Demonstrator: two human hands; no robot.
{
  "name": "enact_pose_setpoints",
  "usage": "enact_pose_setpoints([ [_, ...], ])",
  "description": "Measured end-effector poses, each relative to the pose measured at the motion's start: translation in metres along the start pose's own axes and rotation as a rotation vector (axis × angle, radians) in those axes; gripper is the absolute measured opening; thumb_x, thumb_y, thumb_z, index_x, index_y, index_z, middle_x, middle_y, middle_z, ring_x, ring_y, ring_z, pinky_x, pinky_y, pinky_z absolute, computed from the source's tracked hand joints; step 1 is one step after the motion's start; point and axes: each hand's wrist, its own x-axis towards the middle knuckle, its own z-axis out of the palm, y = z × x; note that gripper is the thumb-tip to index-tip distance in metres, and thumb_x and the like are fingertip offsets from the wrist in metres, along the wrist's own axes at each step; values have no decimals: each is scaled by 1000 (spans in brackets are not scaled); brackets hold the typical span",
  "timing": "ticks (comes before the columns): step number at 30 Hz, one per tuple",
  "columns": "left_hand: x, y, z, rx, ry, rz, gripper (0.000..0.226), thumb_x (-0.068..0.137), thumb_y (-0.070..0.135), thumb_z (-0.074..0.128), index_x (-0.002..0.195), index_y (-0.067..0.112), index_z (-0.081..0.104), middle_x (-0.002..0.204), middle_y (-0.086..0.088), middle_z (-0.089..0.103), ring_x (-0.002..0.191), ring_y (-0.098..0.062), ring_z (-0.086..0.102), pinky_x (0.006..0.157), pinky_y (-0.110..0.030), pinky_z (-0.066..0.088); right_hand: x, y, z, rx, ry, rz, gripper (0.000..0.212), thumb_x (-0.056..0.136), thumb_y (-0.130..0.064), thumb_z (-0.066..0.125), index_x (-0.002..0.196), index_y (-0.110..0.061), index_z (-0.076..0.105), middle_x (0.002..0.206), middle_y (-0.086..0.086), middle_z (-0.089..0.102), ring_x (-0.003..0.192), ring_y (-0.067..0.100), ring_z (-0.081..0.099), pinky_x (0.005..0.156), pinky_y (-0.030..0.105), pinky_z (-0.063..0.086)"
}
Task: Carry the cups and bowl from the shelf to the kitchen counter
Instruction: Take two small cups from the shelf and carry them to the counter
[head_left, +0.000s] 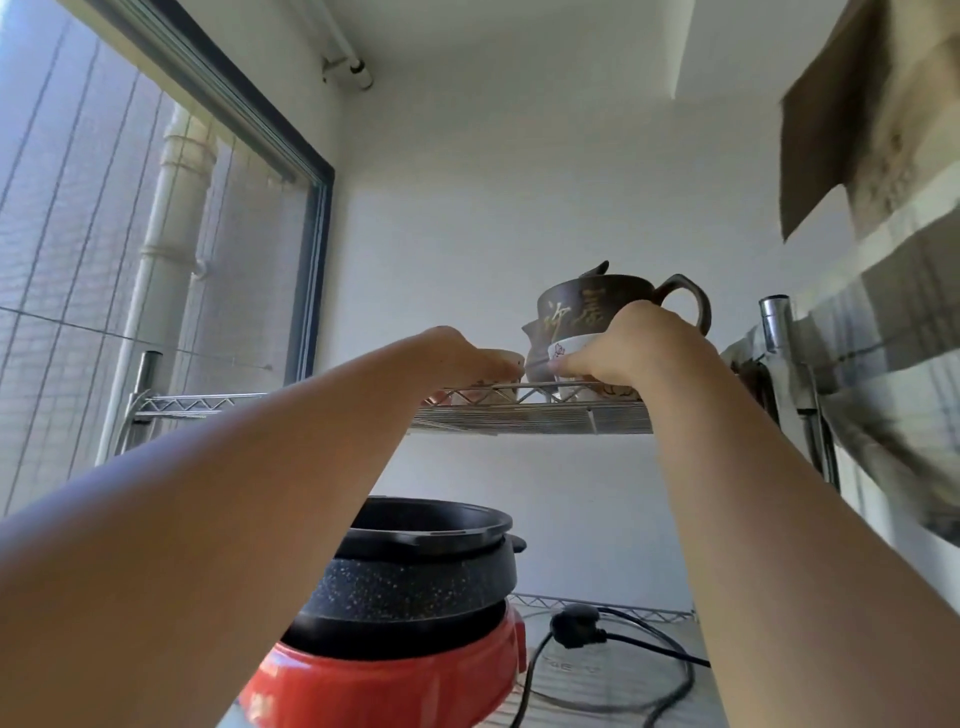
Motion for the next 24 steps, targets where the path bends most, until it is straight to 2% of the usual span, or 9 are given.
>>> enact_pose_setpoints([
  [3, -2, 3, 5, -26, 6, -29, 44, 84, 51, 60, 59, 16, 50, 82, -9, 61, 77, -27, 60, 64, -26, 46, 0, 1, 2, 20, 38, 15, 64, 58, -72, 70, 62, -16, 38, 66, 2, 46, 67, 26, 47, 49, 29, 30],
  [6, -1, 2, 10, -86, 83, -98, 30, 69, 45, 67, 65, 17, 58, 72, -2, 57, 65, -24, 55, 63, -25, 44, 2, 5, 7, 125, 179, -1, 59, 54, -61, 78, 62, -15, 42, 62, -2, 46, 52, 18, 41, 45, 25, 25],
  [9, 7, -5, 7, -285, 179, -60, 12, 77, 31, 65, 76, 20, 59, 78, 10, 63, 68, -17, 54, 65, -20, 45, 5, 6, 9, 259, 250, -11, 63, 52, -57, 80, 82, -13, 46, 64, -6, 46, 52, 11, 40, 46, 24, 28],
  [11, 1, -9, -3, -509, 194, -75, 19, 76, 31, 70, 66, 18, 60, 52, 20, 60, 64, -15, 48, 60, -19, 43, 5, 5, 7, 403, 250, -59, 65, 53, -58, 81, 88, -14, 48, 69, -5, 52, 58, 14, 51, 54, 27, 40],
  [13, -3, -15, -15, -660, 281, -60, 24, 64, 40, 79, 79, 23, 73, 71, 14, 71, 77, -15, 59, 72, -25, 56, 3, -1, 6, 630, 239, -138, 64, 53, -54, 85, 91, -11, 57, 80, 0, 65, 69, 17, 62, 58, 27, 47],
  [15, -13, -15, -27, -742, 272, 2, 51, 60, 44, 84, 104, 22, 74, 96, -3, 74, 92, -18, 67, 83, -38, 61, -8, -11, 5, 899, 163, -190, 73, 54, -46, 88, 107, -6, 60, 95, 8, 69, 74, 18, 66, 53, 24, 50],
  [20, -61, -38, -61, -830, 283, 136, 49, 65, 37, 88, 104, 16, 67, 92, -2, 75, 88, -13, 71, 75, -29, 62, -43, -31, 11, 1268, -33, -339, 56, 67, -25, 85, 111, 2, 64, 79, 4, 65, 50, 3, 60, 42, 14, 43],
  [22, -87, -58, -70, -803, 290, 155, 33, 69, 33, 87, 90, 21, 66, 72, 7, 76, 70, -3, 72, 60, -17, 59, -63, -35, 19, 1331, -125, -403, 44, 71, -23, 83, 106, -1, 69, 85, 6, 73, 66, 12, 70, 57, 23, 54],
  [24, -120, -81, -77, -804, 242, 127, 54, 62, 36, 88, 105, 15, 62, 88, 1, 76, 82, -9, 72, 72, -23, 60, -90, -38, 29, 1354, -193, -450, 39, 70, -24, 83, 102, -7, 71, 97, 10, 76, 92, 27, 72, 85, 42, 57],
])
